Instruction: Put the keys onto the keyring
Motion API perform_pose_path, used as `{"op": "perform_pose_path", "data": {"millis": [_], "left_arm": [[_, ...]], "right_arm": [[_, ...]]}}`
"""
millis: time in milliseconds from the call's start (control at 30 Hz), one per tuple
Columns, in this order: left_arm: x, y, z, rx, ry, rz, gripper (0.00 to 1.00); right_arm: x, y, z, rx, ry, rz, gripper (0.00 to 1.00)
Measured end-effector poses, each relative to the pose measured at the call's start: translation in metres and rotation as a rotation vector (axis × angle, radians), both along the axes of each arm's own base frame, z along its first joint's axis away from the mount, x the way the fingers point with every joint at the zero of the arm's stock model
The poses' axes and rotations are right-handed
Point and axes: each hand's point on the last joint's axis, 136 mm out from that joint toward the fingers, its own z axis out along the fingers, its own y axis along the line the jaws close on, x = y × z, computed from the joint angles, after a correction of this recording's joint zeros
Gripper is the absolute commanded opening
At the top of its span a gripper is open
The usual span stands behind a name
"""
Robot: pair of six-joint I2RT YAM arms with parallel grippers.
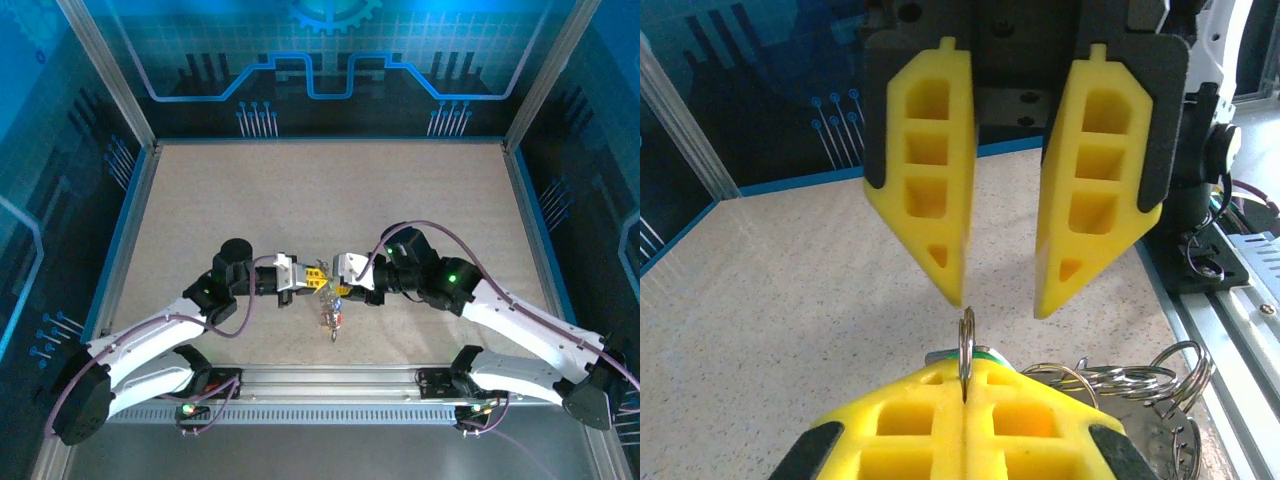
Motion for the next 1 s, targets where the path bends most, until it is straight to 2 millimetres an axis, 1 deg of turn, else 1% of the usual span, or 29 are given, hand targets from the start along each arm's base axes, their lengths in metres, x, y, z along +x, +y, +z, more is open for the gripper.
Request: {"op": "perform_pose_path", "data": {"millis": [33,67,133,167,200,500,700,833,1000], "left_arm": [[-0.001,0.000,0.000,-0.001,0.001,-0.004,0.00],[-0.001,0.000,0.000,-0.002,-0.001,-0.005,0.00],[-0.001,0.000,0.003,-0.011,-0.013,-0.005,0.00],[-0.001,0.000,0.003,-0.014,-0.017,-0.006,0.00],[-0.002,0.000,0.004,-0.015,-0.017,-0.008,0.00],[-0.002,0.002,0.004,-0.043,-0.025,-0.001,0.00],[-0.002,0.003,0.005,-0.058,-0.014,0.002,0.00],[-0.002,0.003,0.008,-0.077,-0.014,0.004,0.00],[-0.003,0.002,0.011,-0.091,-0.017,-0.008,0.00]], "right_arm": [[0.000,0.001,0.001,0.007,0.001,0.001,0.26],[0.001,0.001,0.002,0.011,0.000,0.000,0.21],[0.003,0.003,0.002,0.018,0.005,-0.002,0.06],[0.004,0.003,0.001,0.018,0.006,-0.002,0.02],[0.005,0.003,0.001,0.019,0.013,-0.007,0.00],[0.006,0.004,0.000,0.032,0.037,-0.009,0.00],[0.010,-0.001,-0.011,0.037,0.064,-0.027,0.00],[0.011,-0.002,-0.012,0.053,0.070,-0.026,0.00],[0.008,-0.001,-0.011,0.074,0.080,-0.006,0.00]]}}
